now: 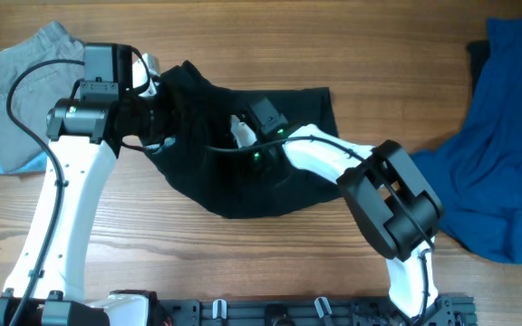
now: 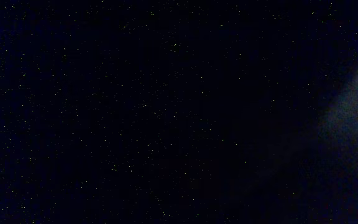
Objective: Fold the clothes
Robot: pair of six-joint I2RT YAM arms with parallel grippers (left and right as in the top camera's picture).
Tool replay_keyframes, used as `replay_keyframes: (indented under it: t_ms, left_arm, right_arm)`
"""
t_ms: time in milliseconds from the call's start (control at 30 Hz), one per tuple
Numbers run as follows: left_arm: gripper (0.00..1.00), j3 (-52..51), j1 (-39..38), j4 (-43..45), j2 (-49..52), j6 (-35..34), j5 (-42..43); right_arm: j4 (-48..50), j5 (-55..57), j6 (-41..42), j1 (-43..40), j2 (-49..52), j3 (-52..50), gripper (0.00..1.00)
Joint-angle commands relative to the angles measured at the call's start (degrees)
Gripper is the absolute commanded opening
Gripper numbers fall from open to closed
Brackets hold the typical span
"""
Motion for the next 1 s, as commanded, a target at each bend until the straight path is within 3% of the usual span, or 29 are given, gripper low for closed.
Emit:
replay_keyframes:
  t_ms: [0,267,433,533,700,867,967]
  left_arm:
    - [0.04,0.74,0.07,0.24,-0.57,-1.01,3.78]
    - [0.04,0.7,-0.02,-0.94,0.72,-1.01,0.33]
    - [0.04,0.7,-0.39,-0.5,0.92,-1.03,0.33]
    - [0.04,0.7,-2.91,1.38,1.49,-1.38,0.28]
    - [0.04,0.7,-12.72,6.32,6.67,-9.9,-5.03]
    - [0.04,0.7,-22.82,17.84,15.39,-18.91,-5.75]
    - [0.04,0.7,-26.99,27.08,19.87,-18.88,-6.1]
  right_arm:
    - [0.72,-0.46,1.51,0.35,0.63,0.57,0.05]
    - [-22.05,16.94,-8.98,-18.88,-15.63,2.86,0.05]
    - [-28.09,23.39,-10.54,-29.51,-15.45,0.37,0.04]
    - [-26.75,23.34,-10.88,-30.45,-14.25,-3.74,0.04]
    - [-21.81,20.68,-10.14,-28.81,-13.81,-11.63,0.04]
    - [-21.03,19.47,-9.73,-28.24,-13.81,-14.03,0.05]
    - [-20.9,17.94,-9.7,-28.2,-13.81,-15.13,0.04]
